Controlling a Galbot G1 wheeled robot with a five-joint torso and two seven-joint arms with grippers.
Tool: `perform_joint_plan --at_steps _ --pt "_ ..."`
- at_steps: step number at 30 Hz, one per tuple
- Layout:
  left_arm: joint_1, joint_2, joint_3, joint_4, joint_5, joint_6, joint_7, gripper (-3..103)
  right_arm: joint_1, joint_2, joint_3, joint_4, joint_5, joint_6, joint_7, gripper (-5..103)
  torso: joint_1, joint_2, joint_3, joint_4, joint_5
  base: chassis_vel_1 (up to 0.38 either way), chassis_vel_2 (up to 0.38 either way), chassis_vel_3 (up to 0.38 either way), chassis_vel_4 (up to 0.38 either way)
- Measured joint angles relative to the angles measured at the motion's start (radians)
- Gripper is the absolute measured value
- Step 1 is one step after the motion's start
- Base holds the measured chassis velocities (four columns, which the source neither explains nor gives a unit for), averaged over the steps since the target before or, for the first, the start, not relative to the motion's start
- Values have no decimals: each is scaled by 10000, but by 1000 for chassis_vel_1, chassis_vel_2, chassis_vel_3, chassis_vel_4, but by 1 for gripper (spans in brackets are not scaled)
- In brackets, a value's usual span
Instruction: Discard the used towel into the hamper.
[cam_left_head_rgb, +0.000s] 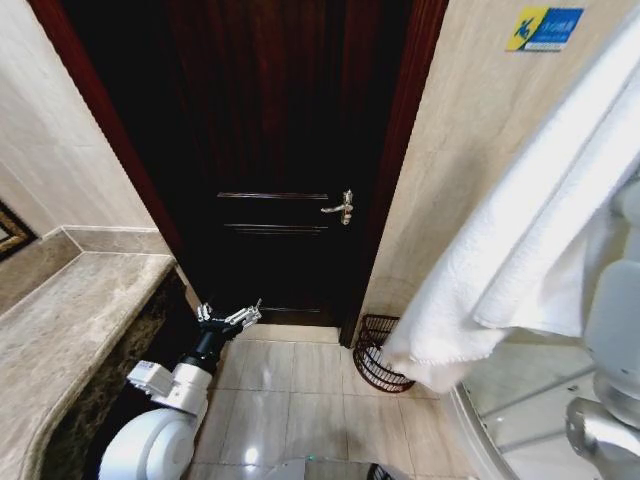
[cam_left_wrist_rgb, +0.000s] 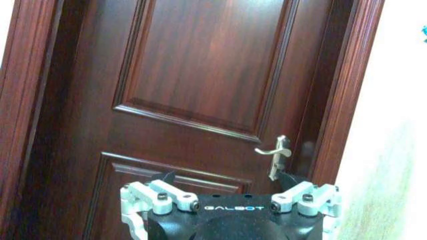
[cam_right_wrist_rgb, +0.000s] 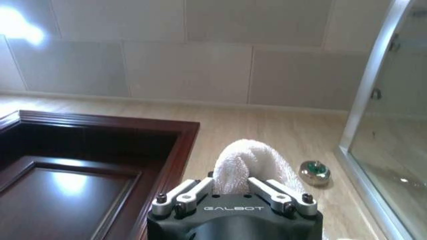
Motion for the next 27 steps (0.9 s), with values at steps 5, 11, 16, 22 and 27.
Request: perform_joint_plan --at_steps 5,11,16,22,27 --pt "0 0 0 0 0 0 0 100 -79 -16 -29 -189 0 0 -19 7 0 0 0 0 4 0 0 0 0" --pt "0 0 0 0 0 0 0 100 92 -66 -162 -709 1 96 -138 7 0 0 0 0 1 0 0 0 0" --pt "0 0 0 0 0 0 0 100 280 64 -490 -1222 -101 520 -347 7 1 -1 1 0 6 0 0 0 0" --pt "0 0 0 0 0 0 0 100 399 262 -677 -1657 -201 999 -658 7 1 -1 1 1 0 0 0 0 0" --pt "0 0 0 0 0 0 0 100 -168 509 -690 -1824 -382 1324 -777 7 1 -1 1 1 8 0 0 0 0"
